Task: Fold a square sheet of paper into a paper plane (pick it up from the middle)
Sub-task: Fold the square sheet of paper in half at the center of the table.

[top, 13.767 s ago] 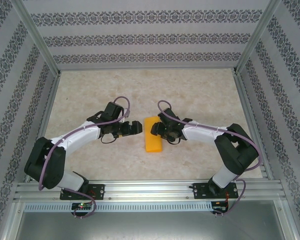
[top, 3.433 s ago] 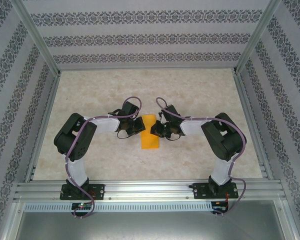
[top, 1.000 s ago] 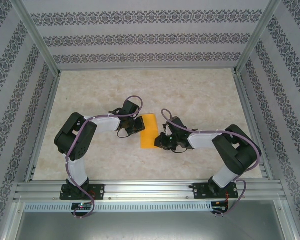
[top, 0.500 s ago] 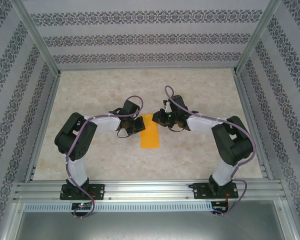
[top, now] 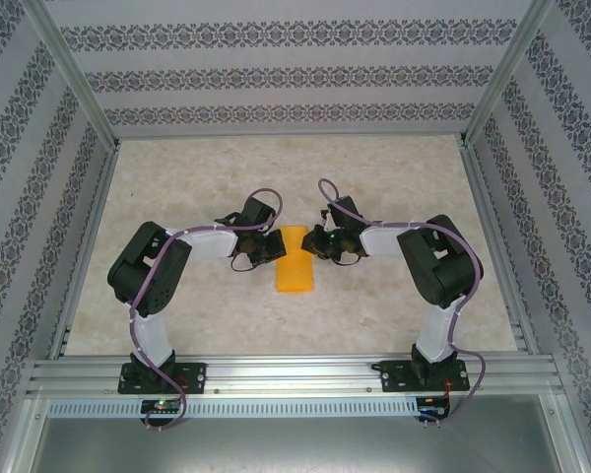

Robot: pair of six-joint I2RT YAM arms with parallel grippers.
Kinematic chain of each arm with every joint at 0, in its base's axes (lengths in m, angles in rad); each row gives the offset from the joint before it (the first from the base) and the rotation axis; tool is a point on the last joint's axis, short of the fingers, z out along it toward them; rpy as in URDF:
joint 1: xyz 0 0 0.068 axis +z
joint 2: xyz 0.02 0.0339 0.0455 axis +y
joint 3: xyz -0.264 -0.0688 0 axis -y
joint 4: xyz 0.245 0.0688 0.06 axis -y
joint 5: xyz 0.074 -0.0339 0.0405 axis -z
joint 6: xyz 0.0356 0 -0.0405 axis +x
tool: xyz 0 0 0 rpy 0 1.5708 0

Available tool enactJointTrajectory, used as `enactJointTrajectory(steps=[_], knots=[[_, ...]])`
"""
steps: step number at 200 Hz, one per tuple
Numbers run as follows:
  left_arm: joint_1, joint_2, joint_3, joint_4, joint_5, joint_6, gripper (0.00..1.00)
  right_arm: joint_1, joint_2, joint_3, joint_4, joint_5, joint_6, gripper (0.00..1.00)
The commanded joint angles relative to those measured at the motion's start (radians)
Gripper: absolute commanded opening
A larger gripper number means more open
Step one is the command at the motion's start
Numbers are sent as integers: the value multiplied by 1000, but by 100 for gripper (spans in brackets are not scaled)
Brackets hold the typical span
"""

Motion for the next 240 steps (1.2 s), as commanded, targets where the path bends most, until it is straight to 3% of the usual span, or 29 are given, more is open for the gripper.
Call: enactJointTrajectory(steps=[1,93,145,187,240], knots=[[-12,44,-2,-108,-65,31,4,-12,-63,32,-42,-2,-16,17],[-13,46,3,-113,-64,35,4,-54,69,128,-40,-45,-29,16],[-13,46,2,-122,-66,43,4,-56,76,146,-150,46,-41,16],[-13,45,0,-129,-69,50,4,-58,16,202,-132,-35,-39,17],[-12,44,2,-130,-67,51,4,-70,112,252,-88,-54,-2,17]])
